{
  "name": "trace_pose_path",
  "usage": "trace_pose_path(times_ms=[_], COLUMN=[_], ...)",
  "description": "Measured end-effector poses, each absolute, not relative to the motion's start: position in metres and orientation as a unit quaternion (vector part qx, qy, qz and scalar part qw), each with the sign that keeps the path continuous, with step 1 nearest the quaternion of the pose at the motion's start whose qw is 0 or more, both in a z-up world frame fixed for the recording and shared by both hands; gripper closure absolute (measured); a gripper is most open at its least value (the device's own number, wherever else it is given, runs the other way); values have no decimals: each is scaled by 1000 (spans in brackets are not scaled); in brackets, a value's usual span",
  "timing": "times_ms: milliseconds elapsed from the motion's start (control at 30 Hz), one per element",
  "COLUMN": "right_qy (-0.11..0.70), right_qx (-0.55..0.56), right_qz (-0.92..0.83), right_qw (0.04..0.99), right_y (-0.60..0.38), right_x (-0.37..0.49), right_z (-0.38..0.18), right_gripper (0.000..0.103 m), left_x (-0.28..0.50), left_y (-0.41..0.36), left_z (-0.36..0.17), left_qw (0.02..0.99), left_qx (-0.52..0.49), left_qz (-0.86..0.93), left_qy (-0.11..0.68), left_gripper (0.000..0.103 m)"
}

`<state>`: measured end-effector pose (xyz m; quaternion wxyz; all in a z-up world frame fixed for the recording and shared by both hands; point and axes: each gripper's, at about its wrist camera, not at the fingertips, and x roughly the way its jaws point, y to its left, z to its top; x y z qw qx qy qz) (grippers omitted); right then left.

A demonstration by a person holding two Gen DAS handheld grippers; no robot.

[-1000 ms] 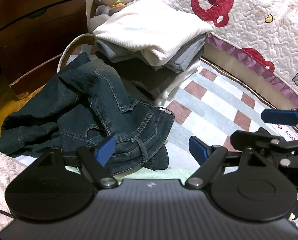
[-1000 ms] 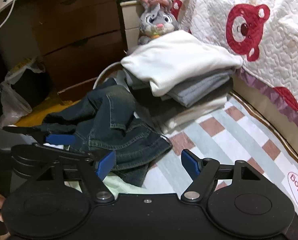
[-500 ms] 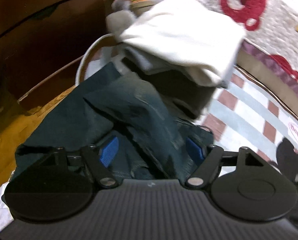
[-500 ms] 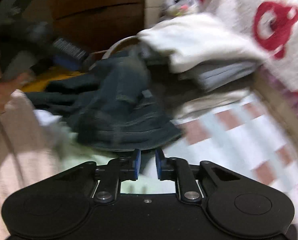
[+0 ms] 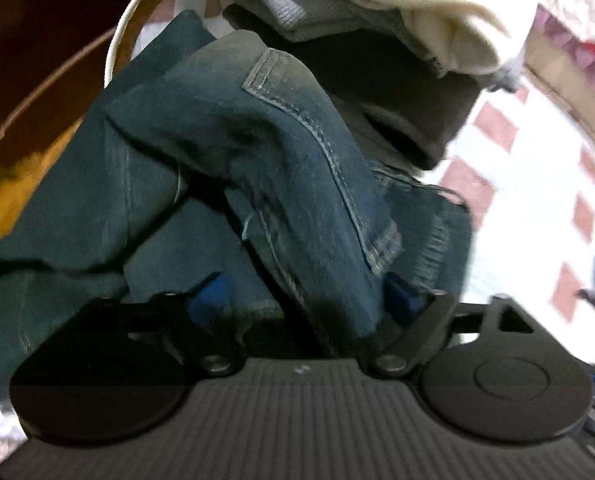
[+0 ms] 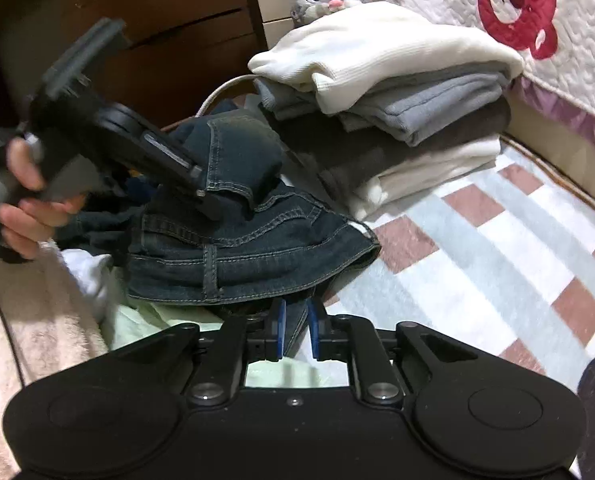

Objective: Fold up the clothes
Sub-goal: 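Grasp the jeans waistband with the right gripper while the left gripper grasps another edge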

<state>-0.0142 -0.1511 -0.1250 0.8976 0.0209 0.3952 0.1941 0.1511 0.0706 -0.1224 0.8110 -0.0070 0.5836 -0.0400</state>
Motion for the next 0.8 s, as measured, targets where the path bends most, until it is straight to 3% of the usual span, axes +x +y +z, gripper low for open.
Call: trace_pose_path(times_ms=[33, 67, 100, 133, 167, 200, 300, 467, 567, 700, 800], right_qy=[393, 393, 392, 390, 385, 380, 371, 371, 336, 270, 234], right_qx=[23, 24, 25, 20, 8, -3, -30, 20, -16, -73, -112], right_qz=[199, 204, 208, 206, 198, 190, 183, 240, 249, 242, 240], right_qw=[897, 896, 896, 897, 901, 905, 910, 897, 908, 929, 935], right_y=[-151, -149, -147, -144, -141, -138, -131, -135, -130, -124, -120], right_x=[-14, -14, -13, -13, -14, -16, -19, -24, -32, -39, -39], right_z=[-126, -127, -128, -129, -130, -132, -136, -130, -115, -102, -99], right_gripper=[84, 82, 73, 57, 47, 38, 38, 36, 35, 17, 16], left_x=[154, 154, 151, 143, 132, 121, 95, 80, 74, 69, 62], left_y=[69, 72, 73, 71, 66, 62, 51, 51, 49, 50, 47], left_z=[-130, -137, -138, -133, -123, -113, -85, -56, -45, -29, -15], left_qw=[806, 804, 811, 826, 846, 865, 902, 912, 911, 906, 906], left_qx=[-4, -13, -11, 7, 29, 50, 65, -16, -49, -89, -100], left_qz=[-40, -41, -40, -41, -50, -58, -89, -160, -184, -210, -236], left_qy=[590, 594, 584, 562, 529, 495, 418, 378, 365, 357, 338], left_gripper=[9, 21, 34, 51, 67, 71, 76, 77, 77, 78, 78])
